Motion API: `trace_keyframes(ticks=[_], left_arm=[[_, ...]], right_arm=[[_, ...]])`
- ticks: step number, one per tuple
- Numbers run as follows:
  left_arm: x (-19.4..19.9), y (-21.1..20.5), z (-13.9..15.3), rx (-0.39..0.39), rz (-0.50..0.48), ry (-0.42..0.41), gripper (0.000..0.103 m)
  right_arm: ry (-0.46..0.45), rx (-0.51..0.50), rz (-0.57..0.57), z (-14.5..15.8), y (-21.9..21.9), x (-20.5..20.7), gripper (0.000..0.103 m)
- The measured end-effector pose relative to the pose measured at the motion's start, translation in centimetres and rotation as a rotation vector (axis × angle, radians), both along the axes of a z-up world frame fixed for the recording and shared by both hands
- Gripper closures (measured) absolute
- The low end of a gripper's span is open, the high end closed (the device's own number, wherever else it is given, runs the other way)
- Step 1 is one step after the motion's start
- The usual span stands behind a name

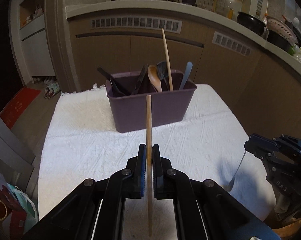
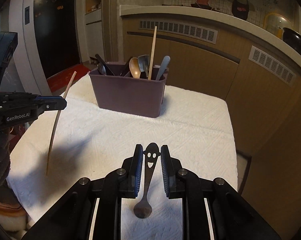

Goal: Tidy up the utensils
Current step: 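Carry both utensils over the purple holder and lower them in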

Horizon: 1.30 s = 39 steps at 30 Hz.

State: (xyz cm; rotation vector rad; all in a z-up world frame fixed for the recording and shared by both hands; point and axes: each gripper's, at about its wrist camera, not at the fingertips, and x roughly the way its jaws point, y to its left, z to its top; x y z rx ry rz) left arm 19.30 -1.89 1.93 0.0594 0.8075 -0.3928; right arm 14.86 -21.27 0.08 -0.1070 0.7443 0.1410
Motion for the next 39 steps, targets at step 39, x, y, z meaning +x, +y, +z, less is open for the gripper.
trace_keyframes(ticks=[39], left_arm=[[13.9, -1.9, 12.7, -0.099, 0.046, -0.377, 0.099]], right_arm=[[-0.239, -0.085, 0.109, 15.2, 4.5, 17.0, 0.084]])
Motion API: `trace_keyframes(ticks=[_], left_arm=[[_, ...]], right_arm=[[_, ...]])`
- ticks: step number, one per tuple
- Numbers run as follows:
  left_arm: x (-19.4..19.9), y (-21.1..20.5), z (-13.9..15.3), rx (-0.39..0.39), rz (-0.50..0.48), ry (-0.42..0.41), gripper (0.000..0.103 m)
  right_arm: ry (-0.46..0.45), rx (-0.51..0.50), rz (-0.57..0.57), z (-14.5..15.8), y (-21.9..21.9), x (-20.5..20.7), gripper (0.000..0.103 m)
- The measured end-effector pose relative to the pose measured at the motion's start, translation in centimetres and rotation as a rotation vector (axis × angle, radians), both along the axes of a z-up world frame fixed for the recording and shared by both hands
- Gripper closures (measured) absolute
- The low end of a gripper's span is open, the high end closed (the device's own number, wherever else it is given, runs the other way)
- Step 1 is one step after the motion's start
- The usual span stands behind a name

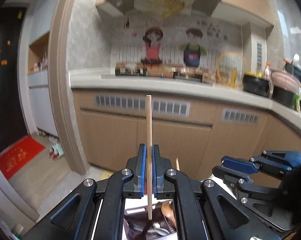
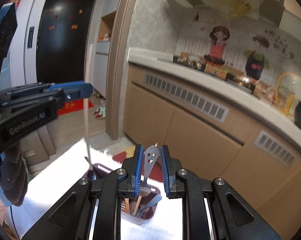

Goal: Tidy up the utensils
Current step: 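Carry both utensils over the purple holder and lower them in, then open both tools to release the utensils and pull back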

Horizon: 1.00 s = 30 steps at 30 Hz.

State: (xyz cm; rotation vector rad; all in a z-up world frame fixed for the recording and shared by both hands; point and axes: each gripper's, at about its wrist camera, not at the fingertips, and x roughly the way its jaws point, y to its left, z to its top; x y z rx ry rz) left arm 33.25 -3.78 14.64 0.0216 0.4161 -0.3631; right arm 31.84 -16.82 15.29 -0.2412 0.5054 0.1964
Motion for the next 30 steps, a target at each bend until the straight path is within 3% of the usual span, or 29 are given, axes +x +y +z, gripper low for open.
trace_keyframes(ticks=[11, 15, 18, 20, 22, 23, 26, 30], left_arm=[[5.3, -0.3, -11.6, 0.014, 0.008, 0.309, 0.099], [5.4, -0.3, -13.7, 0.012, 0.003, 0.357, 0.099], [5.1, -0.3, -14.3, 0.010, 0.003, 0.379, 0.098], [4.7, -0.2, -14.3, 0.011, 0.015, 0.382, 0.092], [4.2, 0.0, -13.8, 0.007, 0.031, 0.370, 0.072], [3.7, 0.2, -13.4, 0.004, 0.040, 0.361, 0.067], [1.7, 0.5, -12.1, -0.001, 0.057, 0.324, 0.061], [-2.0, 1.2, -10.0, -0.024, 0.081, 0.261, 0.039]], right_arm=[[0.266, 0.048, 0.003, -10.0, -0.8, 6.1, 0.084], [0.328, 0.058, -0.002, -12.9, -0.8, 7.1, 0.084], [0.326, 0.067, -0.003, -13.5, -1.0, 7.1, 0.084], [0.323, 0.073, 0.006, -13.4, -1.0, 6.8, 0.084], [0.311, 0.076, 0.003, -13.1, -1.0, 6.4, 0.083], [0.299, 0.077, -0.003, -12.9, -1.1, 6.0, 0.079], [0.254, 0.098, -0.016, -11.8, -1.4, 4.2, 0.064], [0.157, 0.128, -0.041, -9.6, -1.9, 0.5, 0.042]])
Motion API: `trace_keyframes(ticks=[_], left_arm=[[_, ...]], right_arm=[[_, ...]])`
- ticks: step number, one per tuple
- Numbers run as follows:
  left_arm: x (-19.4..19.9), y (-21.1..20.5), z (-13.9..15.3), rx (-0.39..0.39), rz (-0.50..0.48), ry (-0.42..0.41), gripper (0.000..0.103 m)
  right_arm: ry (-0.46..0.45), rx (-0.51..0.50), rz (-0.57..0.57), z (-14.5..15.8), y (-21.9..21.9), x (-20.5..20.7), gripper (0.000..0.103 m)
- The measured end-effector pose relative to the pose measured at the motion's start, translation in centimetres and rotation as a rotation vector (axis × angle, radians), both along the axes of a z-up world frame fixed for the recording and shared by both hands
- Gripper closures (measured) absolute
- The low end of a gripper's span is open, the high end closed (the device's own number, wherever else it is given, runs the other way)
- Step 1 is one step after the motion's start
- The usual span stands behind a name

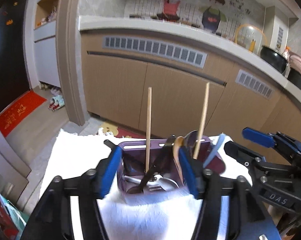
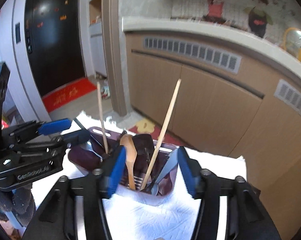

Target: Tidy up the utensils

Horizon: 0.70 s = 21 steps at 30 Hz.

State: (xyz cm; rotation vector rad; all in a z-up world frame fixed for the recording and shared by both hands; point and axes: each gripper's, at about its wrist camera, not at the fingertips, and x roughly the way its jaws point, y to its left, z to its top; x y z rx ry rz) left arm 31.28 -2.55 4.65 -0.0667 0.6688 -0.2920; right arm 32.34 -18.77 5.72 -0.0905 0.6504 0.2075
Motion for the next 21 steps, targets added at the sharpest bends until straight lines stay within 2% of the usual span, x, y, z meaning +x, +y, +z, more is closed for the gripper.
trace_keyframes(ticks=[1, 2, 3, 6, 9, 14, 18, 21], left_arm=[[-1.1, 0.3, 0.5, -0.007, 0.010, -0.017, 0.033], [-2.3, 0.6, 0.8, -0.012, 0.020, -0.035, 0.029], [-3.6, 0.9, 1.1, -0.016, 0.032, -0.057, 0.020], [-7.5, 1.7, 1.4, -0.019, 0.076, -0.139, 0.000], [-11.9, 2.1, 0.4, 0.014, 0.124, -0.199, 0.000], [-16.6, 2.1, -3.1, 0.078, 0.152, -0.114, 0.000], [-20.0, 2.3, -5.5, 0.101, 0.198, -0.123, 0.000], [-21.8, 2.0, -6.3, 0.139, 0.221, -0.148, 0.000]], right_arm=[[-0.026, 0.005, -0.009, 0.6, -0.1, -1.1, 0.040], [-0.052, 0.014, -0.017, 1.1, -0.1, -2.3, 0.033], [-0.074, 0.027, -0.024, 1.6, -0.2, -3.6, 0.025], [-0.151, 0.065, -0.066, 2.1, -0.6, -7.7, 0.010], [-0.193, 0.079, -0.100, 0.8, -0.6, -11.8, 0.005], [-0.170, 0.088, -0.123, -2.5, -0.1, -17.4, 0.004], [-0.165, 0.076, -0.172, -5.2, -0.1, -21.5, 0.004], [-0.147, 0.067, -0.209, -6.8, -0.2, -23.9, 0.004]])
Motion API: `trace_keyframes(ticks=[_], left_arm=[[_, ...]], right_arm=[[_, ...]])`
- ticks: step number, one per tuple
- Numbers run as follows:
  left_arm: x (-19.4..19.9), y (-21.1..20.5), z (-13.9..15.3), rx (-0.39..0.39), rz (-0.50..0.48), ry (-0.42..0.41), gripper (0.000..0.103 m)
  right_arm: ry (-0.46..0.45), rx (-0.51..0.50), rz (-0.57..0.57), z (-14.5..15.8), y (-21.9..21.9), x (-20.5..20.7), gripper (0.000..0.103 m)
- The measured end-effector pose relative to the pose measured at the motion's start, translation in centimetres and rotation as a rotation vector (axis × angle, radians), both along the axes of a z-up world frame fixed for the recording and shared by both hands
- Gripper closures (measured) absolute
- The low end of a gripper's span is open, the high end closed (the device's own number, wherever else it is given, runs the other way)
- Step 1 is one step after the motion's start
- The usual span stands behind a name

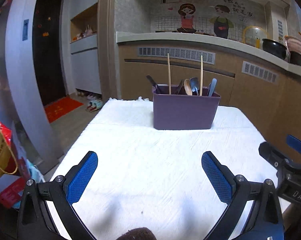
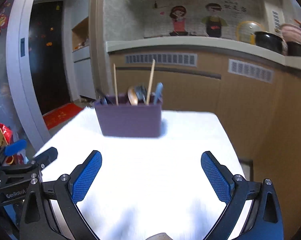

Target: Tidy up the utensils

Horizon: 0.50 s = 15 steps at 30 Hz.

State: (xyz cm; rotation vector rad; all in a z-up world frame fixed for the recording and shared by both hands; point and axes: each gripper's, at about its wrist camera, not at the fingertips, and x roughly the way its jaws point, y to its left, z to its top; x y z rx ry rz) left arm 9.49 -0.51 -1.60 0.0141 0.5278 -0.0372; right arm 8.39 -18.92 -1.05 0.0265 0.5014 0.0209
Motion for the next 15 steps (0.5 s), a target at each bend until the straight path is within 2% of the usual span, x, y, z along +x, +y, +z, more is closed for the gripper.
trace_keyframes(ticks=[4, 8, 15], left_arm=[[-2.0, -0.7, 0.1, 0.018, -0.029, -0.034, 0.000], [-2.6, -1.3, 0.5, 0.038, -0.041, -0.037, 0.000], [-2.8, -1.6, 0.6, 0.048, -0.041, -0.029, 0.000]], right_arm=[[0.032, 0.001, -0.037, -1.6, -0.3, -2.3, 0.004], [0.030, 0.034, -0.063, -1.6, -1.2, -3.3, 0.004], [-0.003, 0.022, -0.074, -0.6, -1.1, -3.7, 0.004]])
